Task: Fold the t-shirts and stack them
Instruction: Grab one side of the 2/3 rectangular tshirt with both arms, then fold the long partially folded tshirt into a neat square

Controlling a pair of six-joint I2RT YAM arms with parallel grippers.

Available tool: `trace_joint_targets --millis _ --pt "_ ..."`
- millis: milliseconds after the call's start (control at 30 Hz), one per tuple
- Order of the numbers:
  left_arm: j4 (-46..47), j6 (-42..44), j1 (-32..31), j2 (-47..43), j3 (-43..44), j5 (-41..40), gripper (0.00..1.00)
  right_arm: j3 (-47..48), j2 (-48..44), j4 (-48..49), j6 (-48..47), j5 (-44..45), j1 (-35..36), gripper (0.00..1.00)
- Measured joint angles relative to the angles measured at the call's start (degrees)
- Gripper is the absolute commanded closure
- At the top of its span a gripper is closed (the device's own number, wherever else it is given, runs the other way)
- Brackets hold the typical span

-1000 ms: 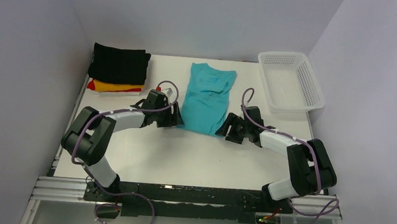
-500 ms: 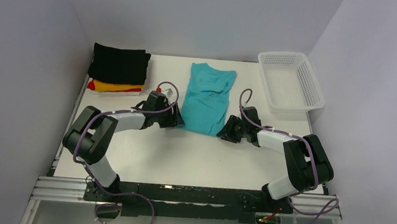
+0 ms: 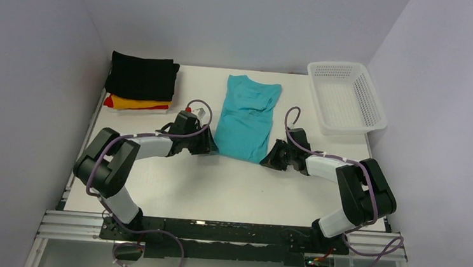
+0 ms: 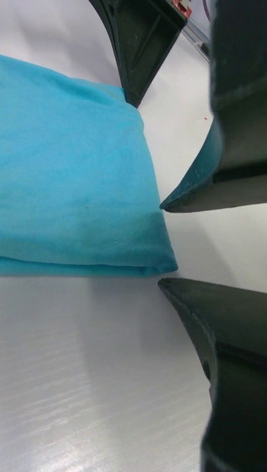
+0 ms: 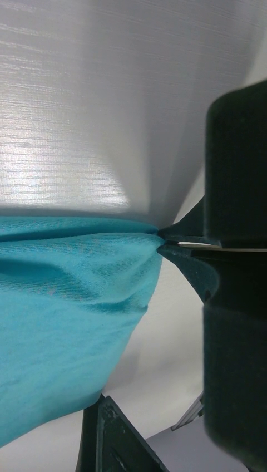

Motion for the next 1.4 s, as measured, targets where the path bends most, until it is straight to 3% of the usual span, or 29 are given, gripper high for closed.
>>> trace_joint_targets --millis 100,133,233,500,867,1200,1400 --pt "1.1 -0.4 -0.5 1.2 0.2 0.6 0.56 0.0 0.1 0.3 0.0 0.0 0.0 1.0" --pt "1.4 -0.6 -0.9 1.6 0.4 0.8 0.63 0.0 0.2 0.4 0.0 -0.2 0.0 1.0" --pt "2.1 -1.5 -1.7 4.0 1.9 1.2 1.0 0.0 0.5 1.0 0.0 -0.6 0.0 1.0" --pt "3.0 -4.2 -2.5 4.1 1.4 -2.1 1.0 -0.2 -0.2 0.2 -1.7 -0.1 0.1 1.0" --pt "6.5 -6.3 -3.5 -8.4 -13.1 -2.9 1.0 -7.2 -15.2 -11.3 -6.7 -1.9 1.2 1.0" --pt "-9.0 -7.7 -16.0 -31.6 -20.9 -6.9 1.0 -12.4 -32.6 -22.6 -2.1 -6.5 9.3 1.0" --pt "-13.3 -8.3 -18.7 -45.3 -21.1 -6.9 1.0 -12.4 -43.7 -28.2 0.7 -9.3 9.9 1.0"
